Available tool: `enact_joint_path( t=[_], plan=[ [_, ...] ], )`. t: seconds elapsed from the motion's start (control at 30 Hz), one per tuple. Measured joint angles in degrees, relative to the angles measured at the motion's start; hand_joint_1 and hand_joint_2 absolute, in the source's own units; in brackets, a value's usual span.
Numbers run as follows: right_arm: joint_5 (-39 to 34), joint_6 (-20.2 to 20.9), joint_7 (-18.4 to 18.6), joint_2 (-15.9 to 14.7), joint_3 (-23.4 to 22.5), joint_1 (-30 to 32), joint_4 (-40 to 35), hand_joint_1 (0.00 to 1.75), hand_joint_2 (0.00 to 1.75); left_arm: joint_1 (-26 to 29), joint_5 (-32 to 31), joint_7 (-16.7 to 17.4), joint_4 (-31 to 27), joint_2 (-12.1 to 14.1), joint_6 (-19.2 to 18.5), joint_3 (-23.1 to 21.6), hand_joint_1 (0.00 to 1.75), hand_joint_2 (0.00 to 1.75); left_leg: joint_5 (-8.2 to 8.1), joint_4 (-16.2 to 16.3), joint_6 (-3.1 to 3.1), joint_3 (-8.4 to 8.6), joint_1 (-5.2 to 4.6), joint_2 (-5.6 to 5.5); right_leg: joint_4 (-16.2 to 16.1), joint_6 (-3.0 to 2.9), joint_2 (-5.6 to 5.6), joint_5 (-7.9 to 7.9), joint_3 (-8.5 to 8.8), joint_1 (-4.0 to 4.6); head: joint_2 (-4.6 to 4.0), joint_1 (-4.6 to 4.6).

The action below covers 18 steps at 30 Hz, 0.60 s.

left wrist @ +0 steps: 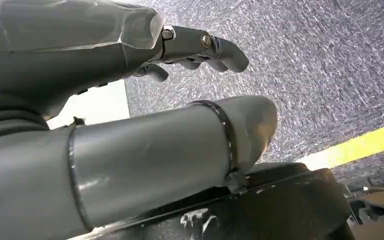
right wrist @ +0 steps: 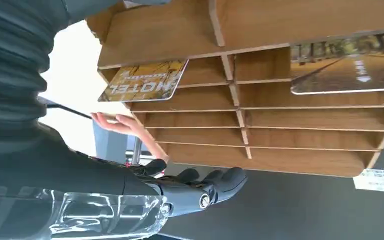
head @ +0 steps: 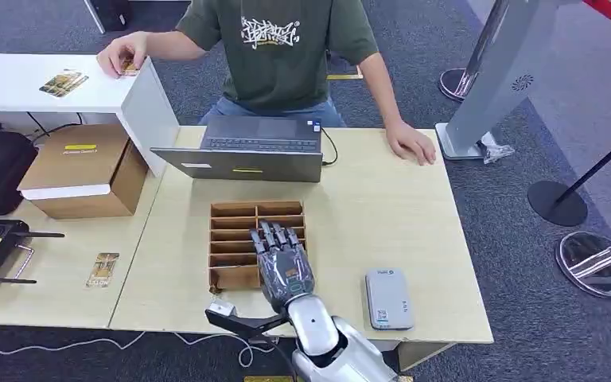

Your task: Pass the card to the sensor for recognition and then transmit it.

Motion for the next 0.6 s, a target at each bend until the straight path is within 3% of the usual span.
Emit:
enact_joint_path(
  t=[0.33,0.6],
  plan=[
    [4.9,2.1,1.8,-1.1,-3.6,3.0,-3.0,0.00,1.75,0.1,-0.4,-1.0,0.0,0.0,0.7,0.2,0.00,0.00,0.00,0.0,0.00,0.00,0.00,0.01,0.0,0.00,0.01,0.00,-0.02,0.00,0.00,0.00],
    [6.6,4.0,3.7,-3.8,-6.6,6.5,-8.8,0.00,1.75,0.3,-0.4,-2.2,0.0,0.0,0.9,0.8,0.00,0.00,0.00,0.0,0.00,-0.01,-0.01,0.00,0.0,0.00,0.00,0.00,-0.01,0.00,0.00,0.02]
  ],
)
